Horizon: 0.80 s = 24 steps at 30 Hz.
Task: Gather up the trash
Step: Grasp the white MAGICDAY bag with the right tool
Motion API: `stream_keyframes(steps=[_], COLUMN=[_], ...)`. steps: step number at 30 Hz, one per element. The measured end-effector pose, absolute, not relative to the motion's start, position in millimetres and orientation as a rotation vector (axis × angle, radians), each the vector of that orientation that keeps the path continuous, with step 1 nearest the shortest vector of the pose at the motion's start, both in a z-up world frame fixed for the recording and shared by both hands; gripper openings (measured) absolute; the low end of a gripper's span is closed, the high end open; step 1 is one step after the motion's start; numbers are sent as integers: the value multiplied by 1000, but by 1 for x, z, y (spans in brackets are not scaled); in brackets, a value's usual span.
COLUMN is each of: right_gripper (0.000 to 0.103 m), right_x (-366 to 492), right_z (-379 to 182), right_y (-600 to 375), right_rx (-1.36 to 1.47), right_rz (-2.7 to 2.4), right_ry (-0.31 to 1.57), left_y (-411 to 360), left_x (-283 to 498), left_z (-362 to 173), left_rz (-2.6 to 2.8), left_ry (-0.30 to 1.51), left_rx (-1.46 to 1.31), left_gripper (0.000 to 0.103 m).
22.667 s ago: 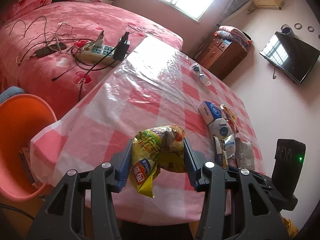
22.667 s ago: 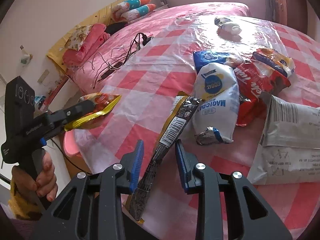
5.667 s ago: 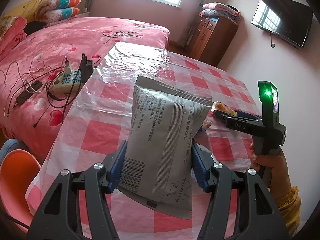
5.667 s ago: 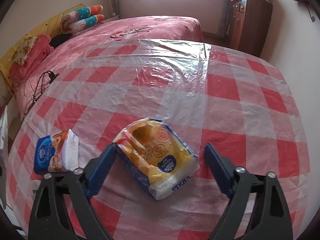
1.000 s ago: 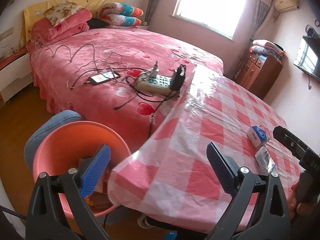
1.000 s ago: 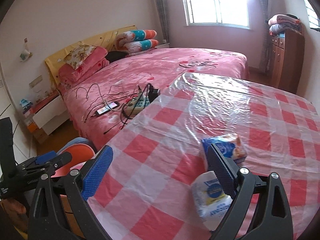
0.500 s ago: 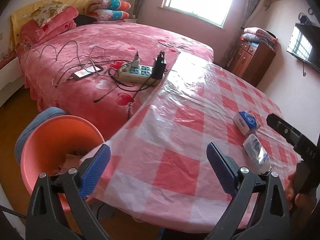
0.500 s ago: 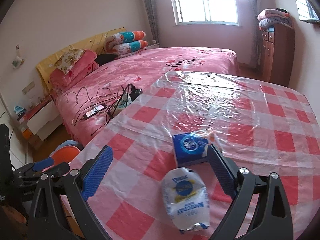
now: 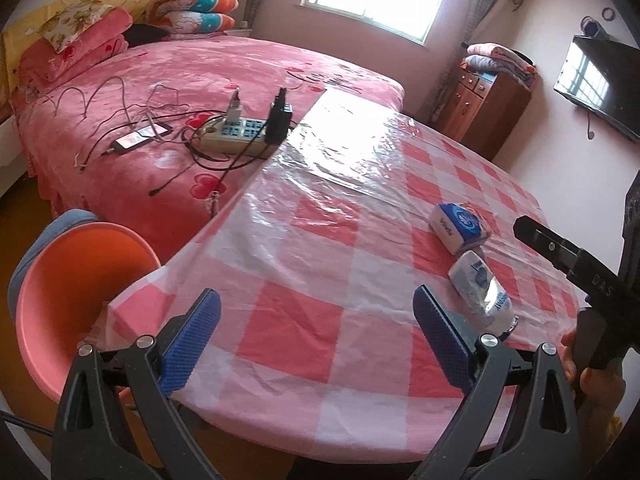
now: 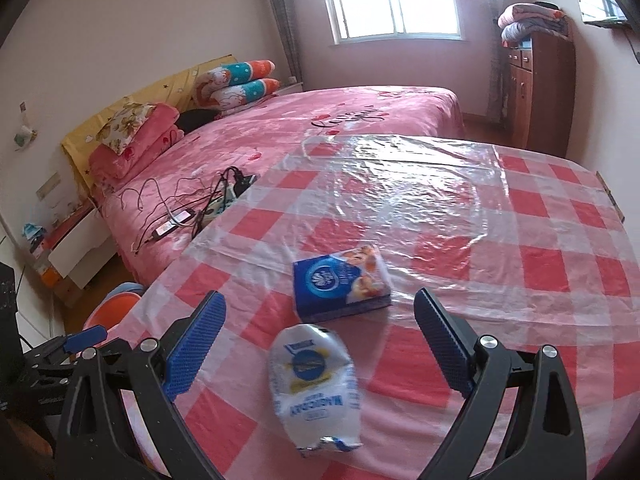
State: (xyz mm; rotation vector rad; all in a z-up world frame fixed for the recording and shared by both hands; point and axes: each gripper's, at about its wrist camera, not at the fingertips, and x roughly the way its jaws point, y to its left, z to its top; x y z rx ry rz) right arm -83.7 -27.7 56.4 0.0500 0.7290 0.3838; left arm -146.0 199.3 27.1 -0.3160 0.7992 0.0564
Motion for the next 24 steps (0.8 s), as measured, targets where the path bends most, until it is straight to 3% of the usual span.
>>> stream_keyframes(steps=[13, 24], right_gripper=[94, 94], right_x=[-78, -81], right_z=[37, 13], right_y=[-47, -20], right_rx=[100, -17], right_rz=[410, 447], right_ry=[844, 930], left_y=[187, 186], left_x=[-117, -94], left_z=[23, 22], left_rz=[-8, -14], left_ry=[825, 828], left_rx=[-306, -287], left_gripper=[97, 97])
